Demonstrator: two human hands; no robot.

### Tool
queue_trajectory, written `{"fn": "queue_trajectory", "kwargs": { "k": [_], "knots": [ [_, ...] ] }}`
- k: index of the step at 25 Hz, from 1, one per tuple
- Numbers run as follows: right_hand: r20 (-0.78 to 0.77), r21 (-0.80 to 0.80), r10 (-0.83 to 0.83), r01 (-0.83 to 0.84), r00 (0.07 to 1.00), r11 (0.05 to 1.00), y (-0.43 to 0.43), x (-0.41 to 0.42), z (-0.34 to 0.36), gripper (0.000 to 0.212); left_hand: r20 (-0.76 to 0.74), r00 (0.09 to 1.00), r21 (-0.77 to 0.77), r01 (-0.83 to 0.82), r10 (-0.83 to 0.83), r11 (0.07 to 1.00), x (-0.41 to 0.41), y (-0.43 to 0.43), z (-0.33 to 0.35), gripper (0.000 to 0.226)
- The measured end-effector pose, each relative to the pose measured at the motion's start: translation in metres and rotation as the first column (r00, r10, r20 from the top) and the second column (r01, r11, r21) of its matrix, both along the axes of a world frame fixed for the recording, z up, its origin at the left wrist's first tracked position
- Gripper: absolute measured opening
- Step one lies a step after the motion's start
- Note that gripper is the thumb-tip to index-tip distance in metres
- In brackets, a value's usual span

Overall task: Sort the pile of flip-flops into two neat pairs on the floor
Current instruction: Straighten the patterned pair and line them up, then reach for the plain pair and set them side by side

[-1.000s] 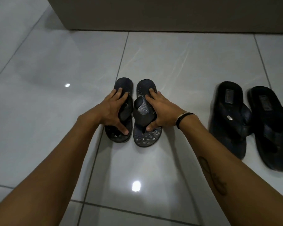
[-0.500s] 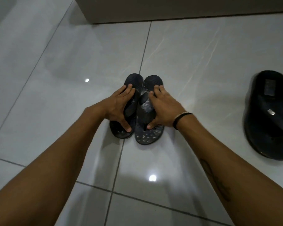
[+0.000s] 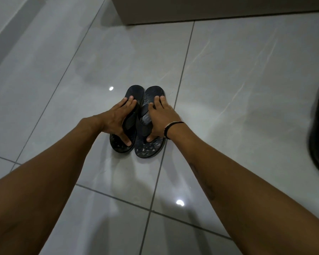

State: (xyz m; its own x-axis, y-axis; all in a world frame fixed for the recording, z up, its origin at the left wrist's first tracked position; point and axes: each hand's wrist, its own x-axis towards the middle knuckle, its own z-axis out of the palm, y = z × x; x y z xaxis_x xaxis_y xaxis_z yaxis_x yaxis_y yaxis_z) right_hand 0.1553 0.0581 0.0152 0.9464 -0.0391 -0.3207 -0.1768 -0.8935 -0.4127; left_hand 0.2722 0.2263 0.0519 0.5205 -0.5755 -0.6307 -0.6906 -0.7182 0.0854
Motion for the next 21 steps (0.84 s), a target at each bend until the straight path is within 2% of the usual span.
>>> {"fn": "queue_trajectory", "kwargs": {
  "k": [5,10,13,15,17,19,21],
  "knots": [
    [0.001,0.019,-0.045,0.045,0.999,0.999,0.007,-0.005,-0.004,0.146,0.007,0.998,0.023,0.064,-0.064,0.998,0.008,-0.001,-0.001,0.167],
    [0.001,0.044,-0.051,0.051,0.999,0.998,0.007,-0.006,0.001,0.144,0.115,0.986,0.085,0.113,-0.122,0.99,0.006,-0.003,0.002,0.168],
    [0.071,0.199,-0.054,0.039,0.996,0.979,-0.001,-0.021,0.007,0.146,0.129,0.985,0.14,0.094,-0.112,0.986,-0.001,-0.01,0.01,0.167],
    [0.191,0.281,-0.099,0.042,0.977,0.959,-0.016,-0.038,0.01,0.141,0.159,0.983,0.168,0.066,-0.093,0.984,0.0,-0.022,0.026,0.167],
    [0.276,0.272,-0.184,0.108,0.943,0.956,-0.042,-0.061,0.012,0.13,0.197,0.975,0.091,0.082,-0.099,0.992,-0.001,-0.047,0.044,0.16],
    [0.317,0.153,-0.248,0.209,0.915,0.966,-0.084,-0.09,0.013,0.118,0.191,0.974,-0.13,0.148,-0.122,0.98,-0.015,-0.091,0.049,0.146],
    [0.324,0.013,-0.296,0.309,0.899,0.951,-0.135,-0.127,0.015,0.106,0.083,0.984,-0.331,0.175,-0.156,0.927,-0.052,-0.146,0.036,0.138]
  ]
}}
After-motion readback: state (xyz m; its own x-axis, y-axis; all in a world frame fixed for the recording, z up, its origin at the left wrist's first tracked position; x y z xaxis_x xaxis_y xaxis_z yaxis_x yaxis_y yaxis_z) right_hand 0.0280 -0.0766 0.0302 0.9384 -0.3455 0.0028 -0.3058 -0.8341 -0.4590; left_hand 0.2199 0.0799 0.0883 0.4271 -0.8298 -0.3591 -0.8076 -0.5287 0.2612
